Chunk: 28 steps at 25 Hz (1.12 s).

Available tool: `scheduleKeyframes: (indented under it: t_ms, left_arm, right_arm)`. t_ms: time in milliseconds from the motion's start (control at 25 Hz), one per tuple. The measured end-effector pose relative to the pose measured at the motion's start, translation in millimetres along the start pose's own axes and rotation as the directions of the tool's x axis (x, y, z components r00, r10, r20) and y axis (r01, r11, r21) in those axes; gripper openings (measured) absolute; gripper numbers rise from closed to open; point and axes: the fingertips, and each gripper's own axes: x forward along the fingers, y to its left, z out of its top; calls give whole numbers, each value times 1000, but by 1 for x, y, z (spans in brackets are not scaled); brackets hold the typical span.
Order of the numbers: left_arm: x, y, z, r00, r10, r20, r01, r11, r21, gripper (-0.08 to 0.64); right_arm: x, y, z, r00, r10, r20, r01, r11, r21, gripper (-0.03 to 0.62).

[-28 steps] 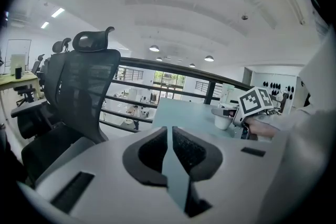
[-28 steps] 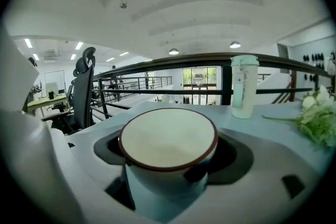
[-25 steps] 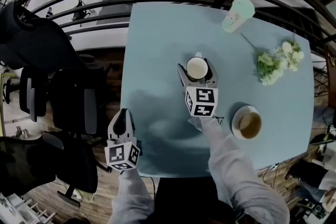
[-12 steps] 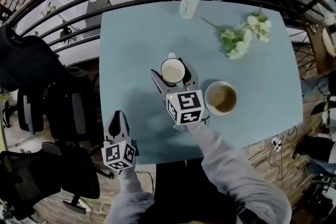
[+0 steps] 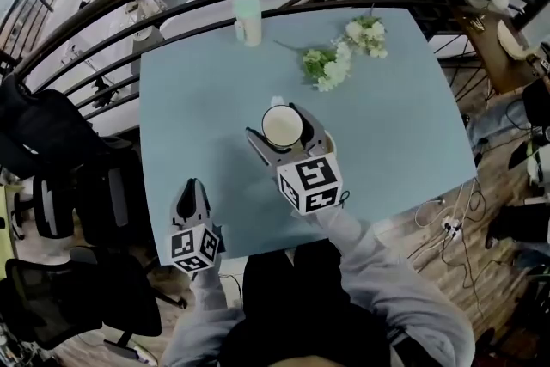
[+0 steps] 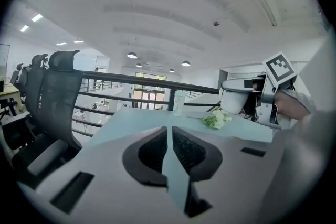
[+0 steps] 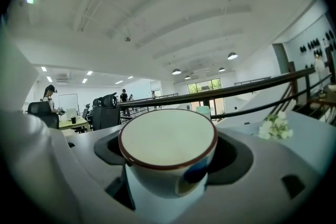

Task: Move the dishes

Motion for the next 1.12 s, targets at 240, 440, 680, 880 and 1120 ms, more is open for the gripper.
scheduleKeyframes:
  t_ms: [240, 440, 680, 880, 1120]
  left_arm:
    - [-7, -66, 5, 999, -48, 11, 47, 998, 36, 43]
    - [-6, -125, 3, 996, -85, 36, 83, 995, 52, 43]
    - [-9, -182, -17, 990, -138, 29, 135, 988, 75, 43]
    - [-13, -205, -34, 986, -166, -5, 166, 985, 42, 43]
    - [1, -211, -39, 980, -186, -74, 190, 980, 52, 43]
  right_arm:
    - [-79, -51, 1, 1000, -25, 6, 25, 1000, -4, 426]
    - [-139, -100, -15, 998, -59, -10, 59, 998, -12, 425]
    - [-182, -141, -48, 996, -80, -33, 80, 997, -21, 425]
    - [-191, -160, -76, 993, -93, -69, 92, 996, -13, 426]
    - [-174, -178, -102, 992, -87, -94, 89, 996, 17, 425]
